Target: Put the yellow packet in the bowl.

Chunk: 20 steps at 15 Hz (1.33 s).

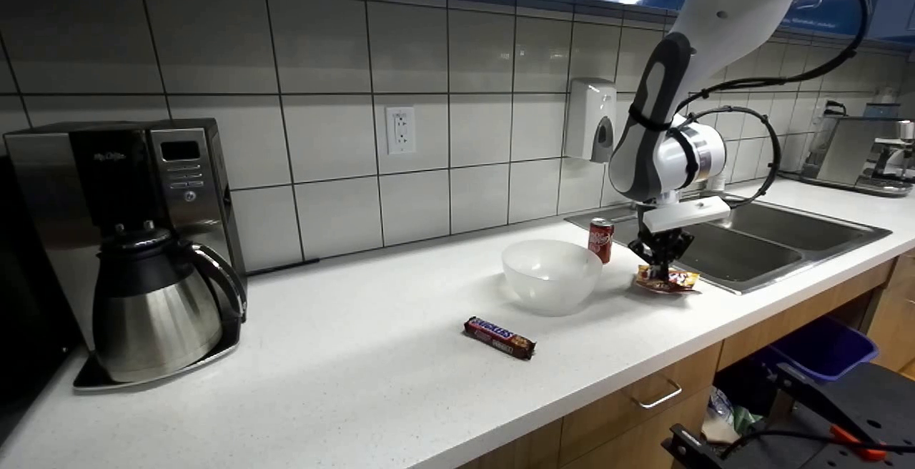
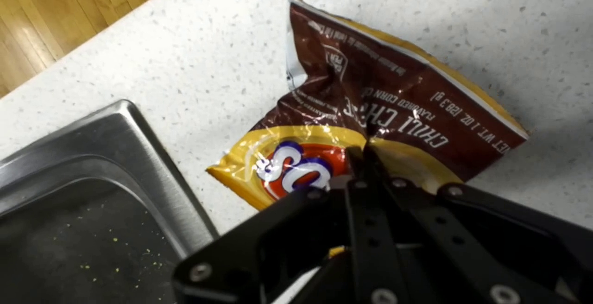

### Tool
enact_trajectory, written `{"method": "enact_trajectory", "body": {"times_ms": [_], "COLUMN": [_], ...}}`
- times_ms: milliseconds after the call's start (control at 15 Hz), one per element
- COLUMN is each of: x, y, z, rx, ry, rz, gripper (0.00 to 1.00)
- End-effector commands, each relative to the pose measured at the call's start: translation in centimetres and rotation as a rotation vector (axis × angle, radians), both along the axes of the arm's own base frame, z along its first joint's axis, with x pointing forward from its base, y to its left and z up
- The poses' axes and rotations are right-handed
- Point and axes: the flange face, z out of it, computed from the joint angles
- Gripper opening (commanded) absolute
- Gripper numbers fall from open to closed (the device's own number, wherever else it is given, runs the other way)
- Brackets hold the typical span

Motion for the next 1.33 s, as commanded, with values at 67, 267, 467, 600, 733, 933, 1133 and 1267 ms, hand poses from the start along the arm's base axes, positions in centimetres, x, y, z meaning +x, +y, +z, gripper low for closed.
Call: {"method": "enact_trajectory", "body": {"times_ms": [67, 267, 467, 600, 733, 933, 1133, 1267], "x": [0.2, 0.7, 1.2, 1.3, 1.5, 1.9, 2.4, 2.8], "y": [-0.6, -0.7, -0.1, 0.6, 1.7, 4.0, 6.6, 8.5], "z": [4.9, 7.8, 10.5, 11.8, 12.8, 14.0, 14.9, 15.2], "rx": [0.006, -0.001, -0.001, 0.004, 0.013, 0.030, 0.048, 0.060], "ry": [-0.059, -0.109, -0.152, -0.174, -0.189, -0.205, -0.219, -0.224], "rz": [-0.002, -0.002, 0.004, 0.012, 0.023, 0.050, 0.084, 0.107], "gripper": [0.00, 0.00, 0.00, 0.00, 0.00, 0.00, 0.00, 0.00]}}
